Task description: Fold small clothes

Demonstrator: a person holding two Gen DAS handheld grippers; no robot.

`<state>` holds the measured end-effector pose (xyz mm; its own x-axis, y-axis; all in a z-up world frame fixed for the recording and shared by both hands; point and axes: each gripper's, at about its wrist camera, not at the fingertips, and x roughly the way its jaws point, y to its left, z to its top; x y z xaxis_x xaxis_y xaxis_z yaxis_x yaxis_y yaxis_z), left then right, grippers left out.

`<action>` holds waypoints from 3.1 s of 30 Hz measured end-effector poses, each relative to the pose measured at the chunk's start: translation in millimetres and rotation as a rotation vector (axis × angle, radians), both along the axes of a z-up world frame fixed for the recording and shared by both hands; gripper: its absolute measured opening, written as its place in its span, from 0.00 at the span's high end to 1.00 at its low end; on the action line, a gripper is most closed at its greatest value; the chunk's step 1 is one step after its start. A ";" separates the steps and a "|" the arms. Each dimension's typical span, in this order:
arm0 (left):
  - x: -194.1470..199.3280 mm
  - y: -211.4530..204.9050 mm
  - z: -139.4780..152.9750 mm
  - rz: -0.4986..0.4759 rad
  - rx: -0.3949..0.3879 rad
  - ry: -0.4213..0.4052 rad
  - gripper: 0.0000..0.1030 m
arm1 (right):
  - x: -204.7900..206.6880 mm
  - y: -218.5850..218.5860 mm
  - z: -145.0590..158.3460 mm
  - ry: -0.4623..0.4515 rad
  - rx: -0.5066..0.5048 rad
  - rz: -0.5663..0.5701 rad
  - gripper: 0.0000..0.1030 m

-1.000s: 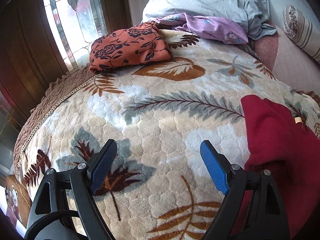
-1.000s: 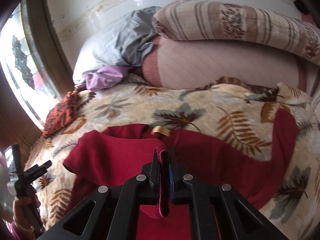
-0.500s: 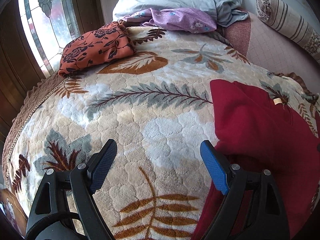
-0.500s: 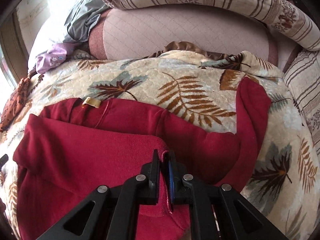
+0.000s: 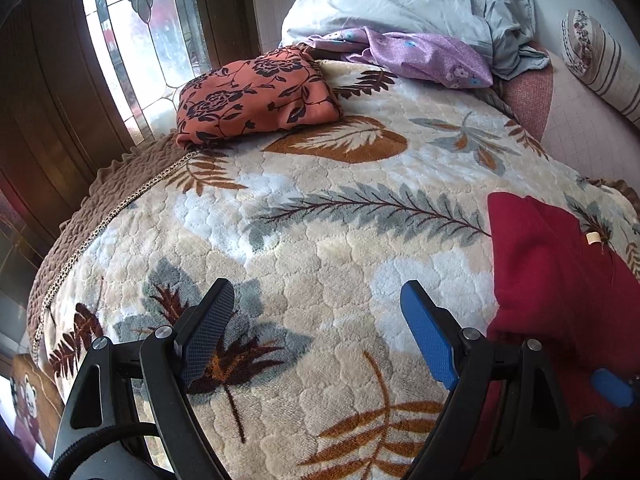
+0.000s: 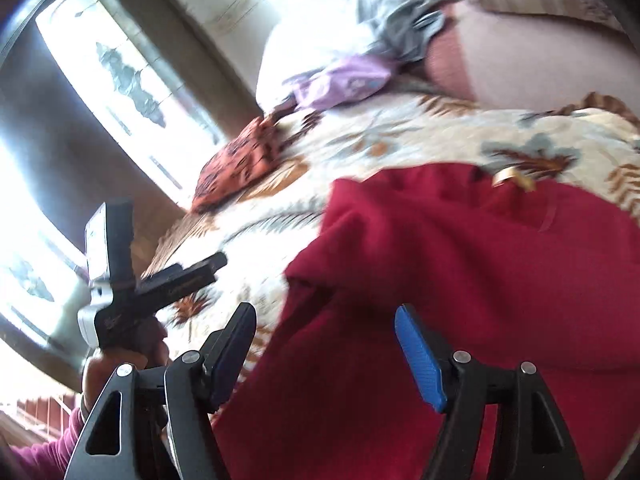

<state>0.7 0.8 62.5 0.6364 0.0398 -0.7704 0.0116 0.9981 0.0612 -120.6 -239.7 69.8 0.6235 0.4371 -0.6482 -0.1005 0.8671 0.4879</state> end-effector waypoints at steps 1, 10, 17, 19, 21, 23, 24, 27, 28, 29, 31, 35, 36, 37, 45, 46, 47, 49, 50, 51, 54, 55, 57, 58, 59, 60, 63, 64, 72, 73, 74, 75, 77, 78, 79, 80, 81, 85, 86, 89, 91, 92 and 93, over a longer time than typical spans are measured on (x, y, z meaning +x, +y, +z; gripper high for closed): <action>0.0 1.7 0.6 0.004 0.002 -0.003 0.17 | 9.4 22.9 -9.6 0.012 -0.029 0.039 0.33; 0.9 20.5 10.8 0.034 -0.026 -0.027 0.17 | 78.7 69.7 -41.1 -0.028 -0.111 -0.029 0.33; 3.4 31.9 13.9 0.079 -0.068 -0.032 0.17 | 82.3 91.0 -39.0 0.001 0.013 -0.010 0.43; 2.4 29.8 13.6 0.074 -0.058 -0.032 0.17 | 67.3 81.2 -33.9 0.009 0.074 -0.011 0.43; 1.5 26.3 13.5 0.065 -0.063 -0.027 0.17 | 48.8 76.9 -31.9 0.018 0.083 -0.003 0.43; -0.4 21.0 13.7 0.051 -0.061 -0.031 0.17 | 37.4 75.1 -35.2 0.024 0.047 0.002 0.43; -1.2 17.6 13.7 0.044 -0.050 -0.032 0.17 | 37.6 73.9 -38.7 0.027 0.022 -0.011 0.43; -2.4 12.2 13.7 0.025 -0.040 -0.034 0.17 | 57.0 62.3 -50.2 0.026 -0.011 -0.091 0.43; -1.8 12.3 14.3 0.024 -0.042 -0.033 0.17 | 67.8 58.9 -55.3 0.041 0.000 -0.106 0.43; -1.7 12.9 14.9 0.027 -0.045 -0.034 0.17 | 75.9 57.5 -58.0 0.050 0.014 -0.119 0.41; -0.4 14.9 15.8 0.037 -0.054 -0.039 0.17 | 82.0 62.0 -52.4 0.012 0.026 -0.134 0.39; 0.9 9.6 14.0 0.035 -0.063 -0.032 0.17 | 82.4 89.2 -47.4 -0.029 -0.006 -0.045 0.38; 0.5 5.6 13.1 0.027 -0.054 -0.033 0.17 | 81.4 93.3 -48.9 -0.030 -0.028 -0.034 0.38; 0.1 1.3 12.1 0.016 -0.046 -0.034 0.17 | 80.6 94.8 -50.6 -0.027 -0.043 -0.021 0.38; -9.7 -42.8 -0.3 -0.138 -0.053 -0.001 0.17 | 9.8 -0.3 -8.8 -0.008 -0.088 -0.097 0.38; -11.5 -48.9 -2.0 -0.159 -0.059 0.004 0.17 | -4.1 -22.3 -1.8 -0.022 -0.142 -0.164 0.37; -13.2 -54.7 -4.2 -0.181 -0.070 0.012 0.17 | -16.2 -46.7 3.3 -0.021 -0.212 -0.250 0.35; -15.4 -66.6 -9.4 -0.211 -0.074 0.025 0.17 | -31.1 -95.5 5.8 0.020 -0.347 -0.417 0.35; -16.0 -72.3 -12.6 -0.223 -0.070 0.032 0.17 | -36.1 -118.4 3.7 0.045 -0.395 -0.487 0.34; -16.3 -77.7 -15.8 -0.233 -0.066 0.041 0.17 | -38.0 -138.9 -0.7 0.071 -0.432 -0.540 0.34; -16.0 -89.2 -25.7 -0.241 -0.034 0.055 0.17 | -28.1 -184.0 -28.0 0.195 -0.456 -0.586 0.38; -15.4 -91.2 -29.4 -0.241 -0.022 0.060 0.17 | -25.4 -193.3 -38.5 0.220 -0.415 -0.577 0.51; -13.9 -93.7 -36.2 -0.239 -0.002 0.071 0.17 | -19.9 -202.8 -54.0 0.259 -0.330 -0.540 0.75; -13.4 -94.4 -39.5 -0.238 0.007 0.076 0.17 | -19.2 -202.1 -56.2 0.260 -0.305 -0.526 0.83; -13.0 -94.9 -41.8 -0.237 0.013 0.079 0.17 | -19.8 -200.6 -52.4 0.236 -0.308 -0.524 0.88; -12.5 -95.6 -43.7 -0.236 0.018 0.082 0.17 | -20.5 -196.0 -45.9 0.204 -0.341 -0.529 0.90; -11.5 -98.8 -48.2 -0.238 0.026 0.090 0.17 | -24.5 -196.9 -29.7 0.130 -0.408 -0.571 0.90; -11.6 -100.9 -49.6 -0.240 0.033 0.091 0.17 | -22.7 -201.1 -32.1 0.141 -0.401 -0.580 0.90; -14.4 -99.6 -43.9 -0.235 0.030 0.071 0.17 | -37.9 -221.6 -34.4 0.189 -0.320 -0.595 0.88; -14.7 -98.6 -41.3 -0.232 0.023 0.065 0.17 | -44.9 -225.4 -27.3 0.172 -0.309 -0.610 0.85; -14.9 -97.3 -39.1 -0.228 0.019 0.059 0.17 | -52.5 -230.7 -19.5 0.156 -0.303 -0.628 0.69; -15.1 -96.2 -37.4 -0.225 0.014 0.055 0.17 | -60.3 -236.5 -11.6 0.140 -0.298 -0.649 0.56; -15.2 -94.8 -35.3 -0.221 0.007 0.055 0.17 | -76.2 -251.1 2.2 0.109 -0.327 -0.721 0.31; -15.3 -94.6 -34.5 -0.218 0.003 0.054 0.17 | -80.8 -257.8 8.2 0.102 -0.362 -0.756 0.31; -16.0 -95.0 -33.9 -0.217 0.000 0.052 0.17 | -83.5 -264.6 12.3 0.105 -0.390 -0.777 0.31; -16.2 -95.1 -33.5 -0.217 0.001 0.050 0.17 | -85.3 -273.2 15.2 0.112 -0.401 -0.796 0.31; -16.2 -95.5 -33.4 -0.216 0.004 0.048 0.17 | -85.8 -282.8 17.0 0.114 -0.395 -0.814 0.31; -15.5 -96.7 -34.8 -0.217 0.008 0.052 0.17 | -66.5 -322.2 11.5 0.173 -0.385 -0.845 0.31; -15.3 -97.0 -35.3 -0.218 0.011 0.051 0.17 | -56.4 -329.9 6.8 0.197 -0.393 -0.838 0.31; -13.7 -98.1 -37.7 -0.219 0.020 0.055 0.17 | -26.3 -346.0 -7.5 0.259 -0.452 -0.813 0.31; -11.9 -98.3 -39.7 -0.218 0.025 0.059 0.17 | -8.9 -356.0 -21.3 0.299 -0.482 -0.807 0.31; -11.0 -98.4 -40.7 -0.219 0.029 0.061 0.17 | -2.8 -360.2 -28.3 0.314 -0.481 -0.809 0.31; -10.4 -98.4 -41.6 -0.220 0.030 0.064 0.17 | 2.9 -364.8 -35.2 0.328 -0.473 -0.812 0.31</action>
<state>-9.7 -97.6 20.9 0.5822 -0.0714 -0.8099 0.2337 0.9688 0.0825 -117.7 -604.5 34.6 0.3777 -0.3908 -0.8394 0.6880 0.7252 -0.0281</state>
